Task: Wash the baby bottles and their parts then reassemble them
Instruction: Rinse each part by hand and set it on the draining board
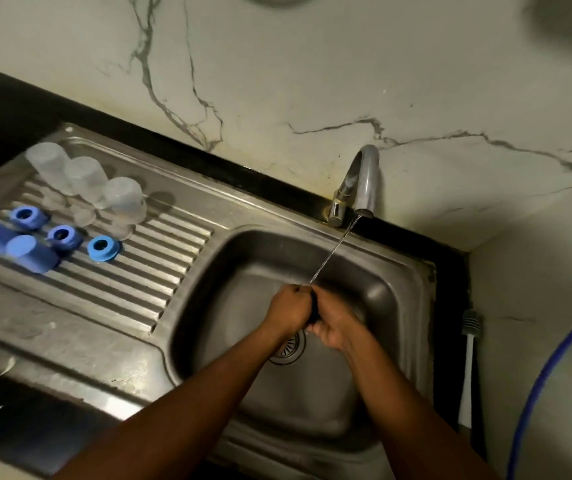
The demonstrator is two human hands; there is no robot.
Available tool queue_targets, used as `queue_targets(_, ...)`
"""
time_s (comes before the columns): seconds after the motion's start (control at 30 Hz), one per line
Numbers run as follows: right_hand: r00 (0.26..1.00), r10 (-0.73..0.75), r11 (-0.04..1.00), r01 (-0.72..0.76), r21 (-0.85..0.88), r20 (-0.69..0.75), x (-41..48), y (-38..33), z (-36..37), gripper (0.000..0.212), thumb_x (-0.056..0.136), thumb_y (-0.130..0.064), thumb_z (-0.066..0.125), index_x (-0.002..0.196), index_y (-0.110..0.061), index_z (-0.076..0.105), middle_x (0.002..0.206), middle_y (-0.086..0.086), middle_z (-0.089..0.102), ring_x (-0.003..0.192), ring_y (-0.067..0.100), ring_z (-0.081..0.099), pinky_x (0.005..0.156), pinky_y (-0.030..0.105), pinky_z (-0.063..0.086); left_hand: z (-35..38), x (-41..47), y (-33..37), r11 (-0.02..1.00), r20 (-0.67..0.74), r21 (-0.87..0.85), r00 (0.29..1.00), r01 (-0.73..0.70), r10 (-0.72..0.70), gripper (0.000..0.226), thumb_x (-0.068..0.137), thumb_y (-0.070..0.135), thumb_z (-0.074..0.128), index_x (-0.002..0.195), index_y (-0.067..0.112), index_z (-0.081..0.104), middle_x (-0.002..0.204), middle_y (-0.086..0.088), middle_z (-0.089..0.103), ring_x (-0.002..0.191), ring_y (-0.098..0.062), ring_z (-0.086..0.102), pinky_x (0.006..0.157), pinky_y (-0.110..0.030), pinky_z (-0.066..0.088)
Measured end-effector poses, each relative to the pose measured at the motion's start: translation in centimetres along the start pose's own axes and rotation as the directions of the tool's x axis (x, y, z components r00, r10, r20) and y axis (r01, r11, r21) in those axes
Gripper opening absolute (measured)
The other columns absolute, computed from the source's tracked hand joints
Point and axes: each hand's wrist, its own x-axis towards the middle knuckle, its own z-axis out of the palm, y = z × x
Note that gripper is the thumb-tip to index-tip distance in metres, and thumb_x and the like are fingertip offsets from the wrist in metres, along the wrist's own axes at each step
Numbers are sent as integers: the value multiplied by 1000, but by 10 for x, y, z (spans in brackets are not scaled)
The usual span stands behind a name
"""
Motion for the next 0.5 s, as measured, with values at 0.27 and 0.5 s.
queue_targets(0.27, 782, -598, 542, 554, -631, 173, -136, -88, 6, 32, 102, -1, 43, 132, 7, 51, 129, 25, 59, 120, 39, 57, 102, 45, 47, -5, -129, 128, 940, -37, -145, 951, -308, 306, 43, 99, 53, 49, 121, 17, 58, 108, -7, 69, 94, -14, 70, 85, -43, 61)
queue_targets(0.5, 439, -895, 445, 867, -224, -78, -121, -11, 15, 43, 98, -38, 54, 126, -5, 59, 103, -1, 66, 84, 5, 65, 77, 17, 52, -13, -129, 77, 661, -12, 142, 666, -737, 745, 41, 92, 28, 61, 127, 7, 57, 118, -9, 65, 105, -22, 66, 91, -39, 54)
